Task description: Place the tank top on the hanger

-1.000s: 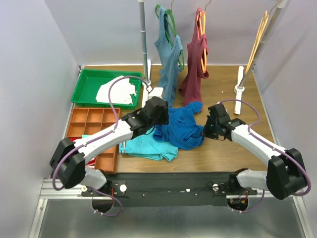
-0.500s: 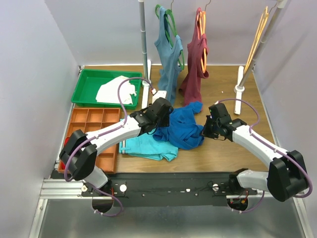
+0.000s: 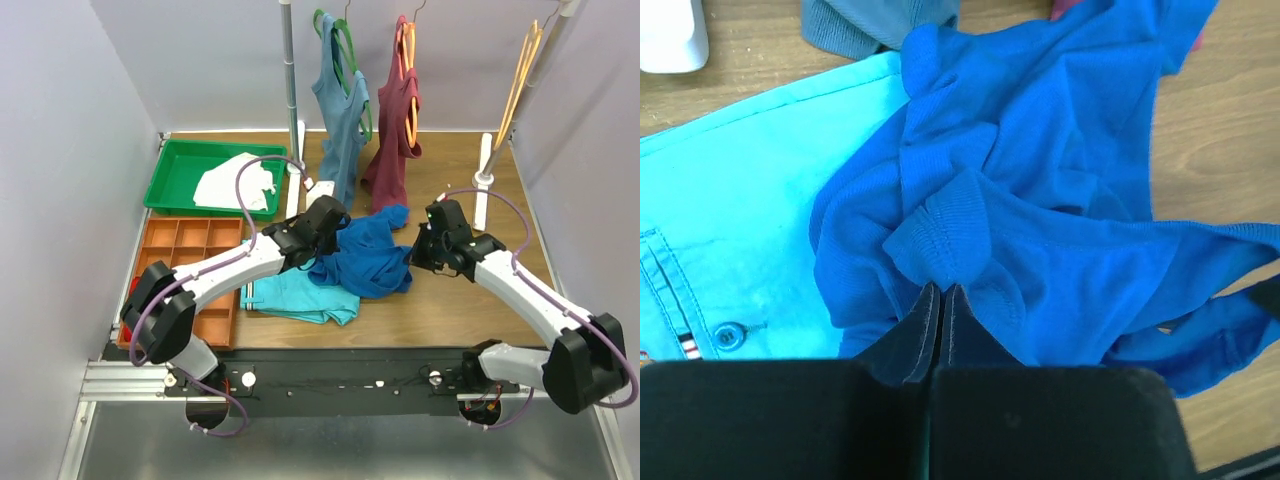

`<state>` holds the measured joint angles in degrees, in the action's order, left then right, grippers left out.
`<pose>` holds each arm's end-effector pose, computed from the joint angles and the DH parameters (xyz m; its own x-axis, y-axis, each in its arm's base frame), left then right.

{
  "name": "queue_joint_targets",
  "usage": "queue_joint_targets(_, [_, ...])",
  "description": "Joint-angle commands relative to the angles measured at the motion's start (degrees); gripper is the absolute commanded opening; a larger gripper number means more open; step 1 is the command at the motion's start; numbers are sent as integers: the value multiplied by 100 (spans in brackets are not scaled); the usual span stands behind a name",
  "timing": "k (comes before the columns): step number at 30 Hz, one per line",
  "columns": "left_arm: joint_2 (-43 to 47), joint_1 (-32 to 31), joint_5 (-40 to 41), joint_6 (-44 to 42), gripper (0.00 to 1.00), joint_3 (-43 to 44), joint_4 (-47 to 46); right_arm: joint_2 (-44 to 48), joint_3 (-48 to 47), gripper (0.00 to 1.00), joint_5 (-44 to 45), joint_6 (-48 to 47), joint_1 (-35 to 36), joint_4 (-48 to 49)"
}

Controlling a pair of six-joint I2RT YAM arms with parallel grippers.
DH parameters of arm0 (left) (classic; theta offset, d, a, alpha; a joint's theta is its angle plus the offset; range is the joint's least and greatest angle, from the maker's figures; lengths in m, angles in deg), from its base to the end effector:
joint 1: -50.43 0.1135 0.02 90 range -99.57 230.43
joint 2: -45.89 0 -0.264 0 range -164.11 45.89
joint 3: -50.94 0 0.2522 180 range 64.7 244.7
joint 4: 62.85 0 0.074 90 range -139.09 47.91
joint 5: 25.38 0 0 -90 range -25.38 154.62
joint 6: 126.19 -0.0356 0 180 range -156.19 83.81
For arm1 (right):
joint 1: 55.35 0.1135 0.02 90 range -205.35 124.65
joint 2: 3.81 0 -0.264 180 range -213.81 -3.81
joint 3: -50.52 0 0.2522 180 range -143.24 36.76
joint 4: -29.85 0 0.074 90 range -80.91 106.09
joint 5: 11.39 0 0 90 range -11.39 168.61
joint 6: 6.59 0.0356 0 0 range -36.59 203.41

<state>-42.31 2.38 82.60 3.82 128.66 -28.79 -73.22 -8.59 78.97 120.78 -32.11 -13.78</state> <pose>0.2332 -0.2430 0.2558 -0.7194 -0.1144 -0.6851 0.1277 0.9477 -0.2924 0.2205 0.0944 0.2270 -0.8277 0.3051 -0.4710 0.1399 0.9250 0.3533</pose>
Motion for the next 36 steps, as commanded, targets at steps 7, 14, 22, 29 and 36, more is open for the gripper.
queue_joint_targets(7, [1927,-11,136,-54,0,405,18,1078,-2073,1,1026,-265,-13,-1344])
queue_joint_targets(14, [2378,-64,22,-695,0,1986,141,947,-4366,1,1387,-256,-13,-1987])
queue_joint_targets(22, [2071,-222,-312,-916,0,3576,-157,60,-7311,1,1993,-458,-13,-2602])
queue_joint_targets(29, [1710,-424,143,-1153,0,4186,-70,-468,-8114,1,1784,-485,-13,-2621])
queue_joint_targets(36, [2202,-424,365,-627,0,1991,-491,303,-5314,1,1047,-230,-13,-1962])
